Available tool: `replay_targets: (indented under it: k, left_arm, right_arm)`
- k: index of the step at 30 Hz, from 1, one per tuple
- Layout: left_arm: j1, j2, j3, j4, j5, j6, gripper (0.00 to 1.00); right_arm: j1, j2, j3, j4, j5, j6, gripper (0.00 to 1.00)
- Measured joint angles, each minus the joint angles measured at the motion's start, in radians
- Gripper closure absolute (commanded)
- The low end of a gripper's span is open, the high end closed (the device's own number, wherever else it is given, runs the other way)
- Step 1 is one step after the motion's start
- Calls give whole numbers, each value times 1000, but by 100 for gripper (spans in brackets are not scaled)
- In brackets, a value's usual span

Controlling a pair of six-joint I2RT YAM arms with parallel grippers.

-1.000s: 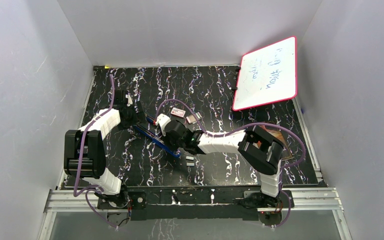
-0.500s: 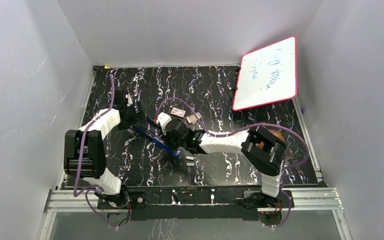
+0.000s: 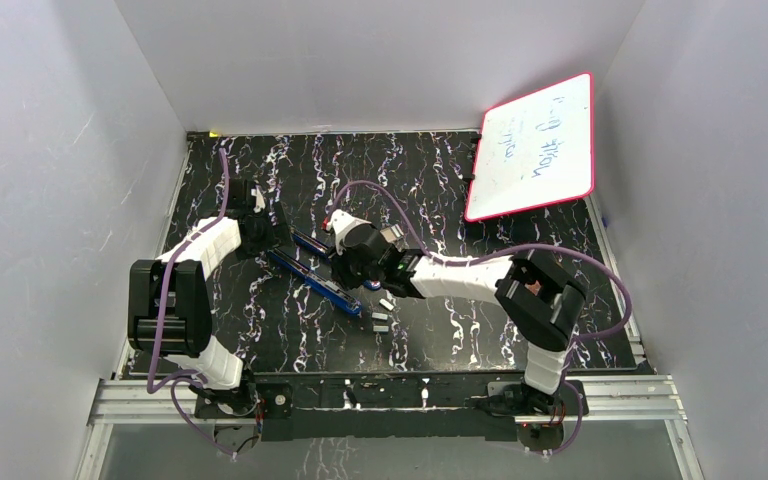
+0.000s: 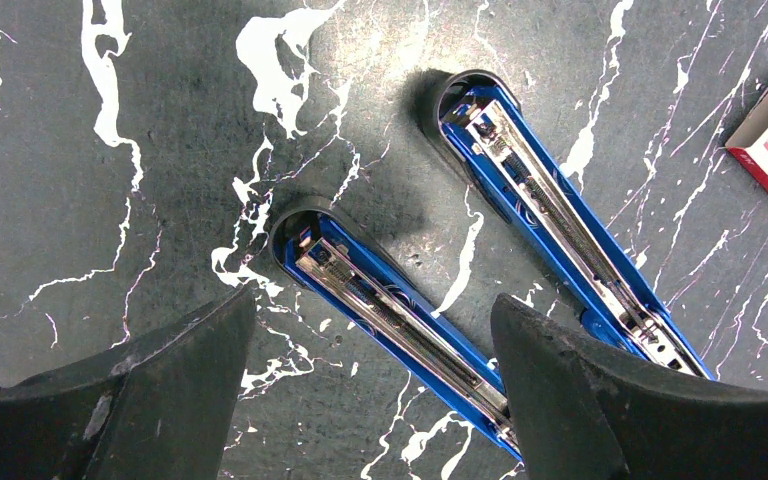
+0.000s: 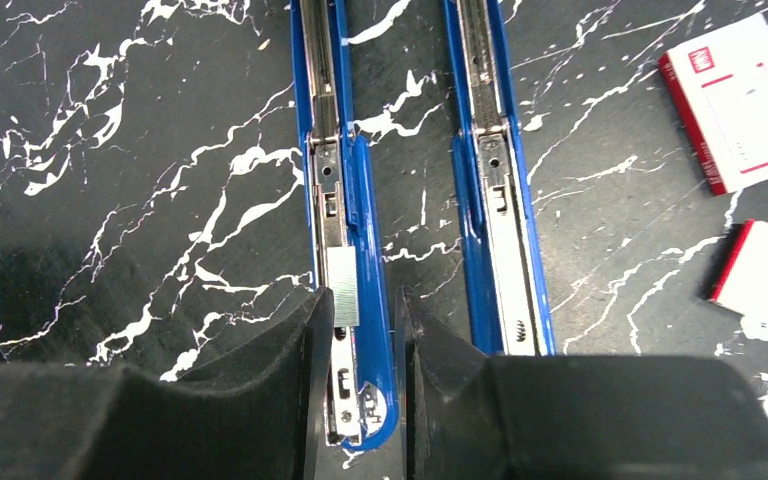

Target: Load the staples into the stapler

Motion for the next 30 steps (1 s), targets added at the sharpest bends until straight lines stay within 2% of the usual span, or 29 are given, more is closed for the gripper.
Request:
replay_targets:
  k: [30]
  left_arm:
    - [0,0,0,0,0,0,14]
  right_arm:
    - [-59,74,-19,74,-172,129,59]
